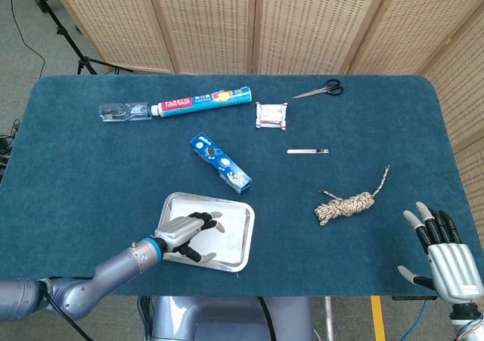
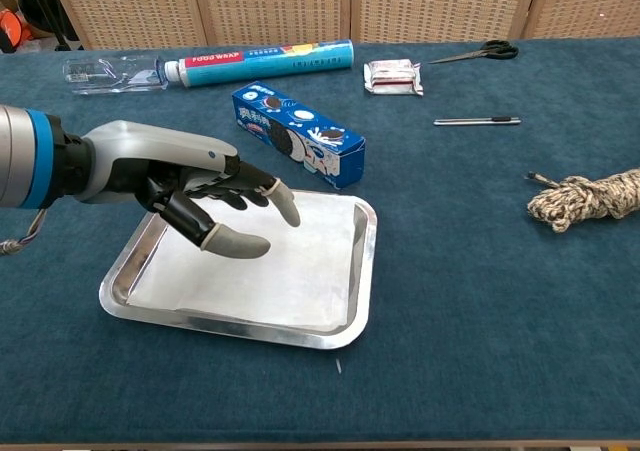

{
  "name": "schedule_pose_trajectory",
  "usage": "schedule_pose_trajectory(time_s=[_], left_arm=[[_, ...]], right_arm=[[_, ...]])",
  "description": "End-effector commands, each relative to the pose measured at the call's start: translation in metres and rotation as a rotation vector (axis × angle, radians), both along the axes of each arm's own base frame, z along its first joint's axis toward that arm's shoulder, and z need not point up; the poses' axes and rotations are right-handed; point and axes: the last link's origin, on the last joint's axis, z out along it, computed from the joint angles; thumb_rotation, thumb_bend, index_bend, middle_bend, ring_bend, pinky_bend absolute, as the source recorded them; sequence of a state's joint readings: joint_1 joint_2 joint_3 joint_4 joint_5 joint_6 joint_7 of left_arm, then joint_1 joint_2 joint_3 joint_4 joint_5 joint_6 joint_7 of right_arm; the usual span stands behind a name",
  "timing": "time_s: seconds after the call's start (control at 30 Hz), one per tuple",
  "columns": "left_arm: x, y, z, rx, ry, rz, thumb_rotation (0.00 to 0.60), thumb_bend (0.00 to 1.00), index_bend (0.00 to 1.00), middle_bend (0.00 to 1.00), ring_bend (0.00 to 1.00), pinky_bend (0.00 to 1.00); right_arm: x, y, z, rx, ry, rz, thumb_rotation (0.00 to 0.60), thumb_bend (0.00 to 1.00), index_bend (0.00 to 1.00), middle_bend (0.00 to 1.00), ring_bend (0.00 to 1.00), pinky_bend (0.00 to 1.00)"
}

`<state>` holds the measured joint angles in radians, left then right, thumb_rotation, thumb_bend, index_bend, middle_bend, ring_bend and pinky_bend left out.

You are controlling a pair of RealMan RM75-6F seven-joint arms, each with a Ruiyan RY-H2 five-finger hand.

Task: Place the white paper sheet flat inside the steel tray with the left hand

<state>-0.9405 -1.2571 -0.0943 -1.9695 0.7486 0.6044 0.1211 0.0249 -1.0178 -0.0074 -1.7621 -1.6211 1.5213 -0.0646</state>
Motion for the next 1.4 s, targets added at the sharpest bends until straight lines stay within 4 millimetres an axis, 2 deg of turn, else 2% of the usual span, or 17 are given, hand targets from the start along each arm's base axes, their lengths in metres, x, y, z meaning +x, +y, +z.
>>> schedule_pose_trajectory(time_s=[0.03, 0.5, 1.4], left_arm=[[0.000, 0.000, -0.003, 0.004, 0.011, -0.005, 0.374, 0.34, 0.22, 0.00, 0.00, 0.00], [-0.003, 0.000, -0.014, 0.009, 0.053, -0.012, 0.372, 0.33, 0.22, 0.00, 0.00, 0.00], [0.003, -0.001, -0.035, 0.011, 0.016, -0.015, 0.371, 0.32, 0.22, 0.00, 0.00, 0.00]], right_arm=[[0.000, 0.000, 0.000, 0.000, -0.001, -0.001, 0.600, 0.00, 0.10, 0.00, 0.00, 0.00], [0.000, -0.001, 0.000, 0.002, -0.004, -0.005, 0.600, 0.00, 0.10, 0.00, 0.00, 0.00], [-0.002, -0.002, 0.000, 0.002, -0.007, -0.014, 0.600, 0.00, 0.10, 0.00, 0.00, 0.00]])
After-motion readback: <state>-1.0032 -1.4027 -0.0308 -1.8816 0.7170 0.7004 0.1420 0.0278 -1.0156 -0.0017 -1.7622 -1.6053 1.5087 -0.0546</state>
